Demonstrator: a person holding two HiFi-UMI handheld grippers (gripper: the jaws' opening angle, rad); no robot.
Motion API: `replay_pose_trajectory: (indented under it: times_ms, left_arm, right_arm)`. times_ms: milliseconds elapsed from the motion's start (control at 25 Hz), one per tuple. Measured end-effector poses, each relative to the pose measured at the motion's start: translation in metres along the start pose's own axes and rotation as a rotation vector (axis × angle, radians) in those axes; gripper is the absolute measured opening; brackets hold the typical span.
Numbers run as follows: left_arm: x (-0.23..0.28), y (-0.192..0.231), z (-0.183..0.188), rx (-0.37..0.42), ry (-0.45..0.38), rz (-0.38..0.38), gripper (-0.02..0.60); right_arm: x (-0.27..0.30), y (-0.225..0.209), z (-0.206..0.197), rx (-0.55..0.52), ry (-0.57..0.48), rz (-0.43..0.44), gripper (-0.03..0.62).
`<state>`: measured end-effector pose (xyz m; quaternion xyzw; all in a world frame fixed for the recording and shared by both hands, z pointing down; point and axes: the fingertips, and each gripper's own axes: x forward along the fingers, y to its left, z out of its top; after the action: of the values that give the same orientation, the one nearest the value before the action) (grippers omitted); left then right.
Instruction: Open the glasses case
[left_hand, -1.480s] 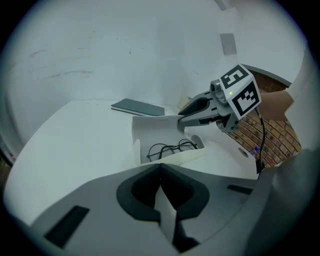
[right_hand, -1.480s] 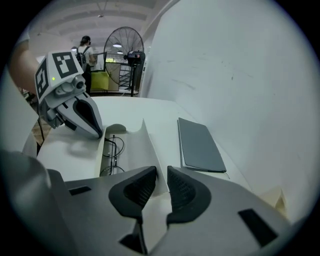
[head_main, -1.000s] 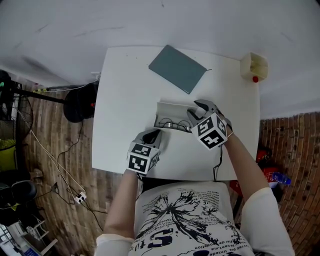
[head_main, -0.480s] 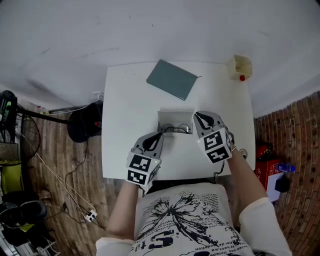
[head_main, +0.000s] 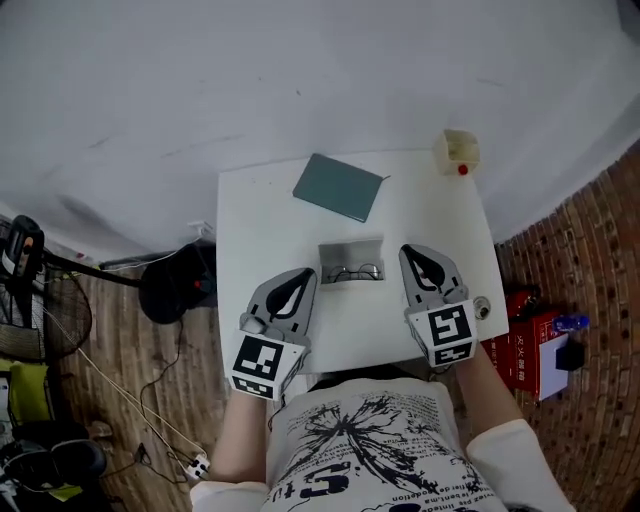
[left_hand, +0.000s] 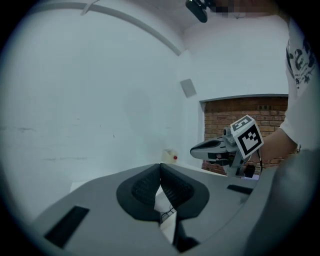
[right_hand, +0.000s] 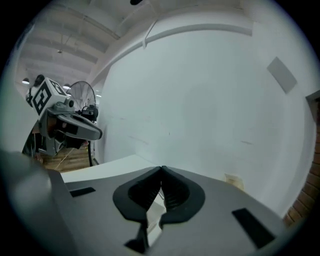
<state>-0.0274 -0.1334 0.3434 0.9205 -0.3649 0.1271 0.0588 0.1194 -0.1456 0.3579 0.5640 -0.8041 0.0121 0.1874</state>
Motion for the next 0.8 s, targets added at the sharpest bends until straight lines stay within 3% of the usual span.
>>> replay_pose_trajectory:
  times_ms: [240,440,800]
  left_arm:
    - [-0.028,0.002,0.041,0.069,-0.091,-0.014,0.014]
    - [-0.048,0.012,0.063,0.057,-0.164,0.002,0.014]
    - [-0.051,0.029,0.069,0.044,-0.177,0.028,0.014]
  right_arm:
    - [-0.034,-0.002,0.028,0.066,-0.101,-0.055,0.015]
    - [-0.048,-0.007,0.040,0.090,-0.130,-0.086,0.015]
    - [-0.041,-0.001,0.043,0.117,-0.133,-0.051,0.012]
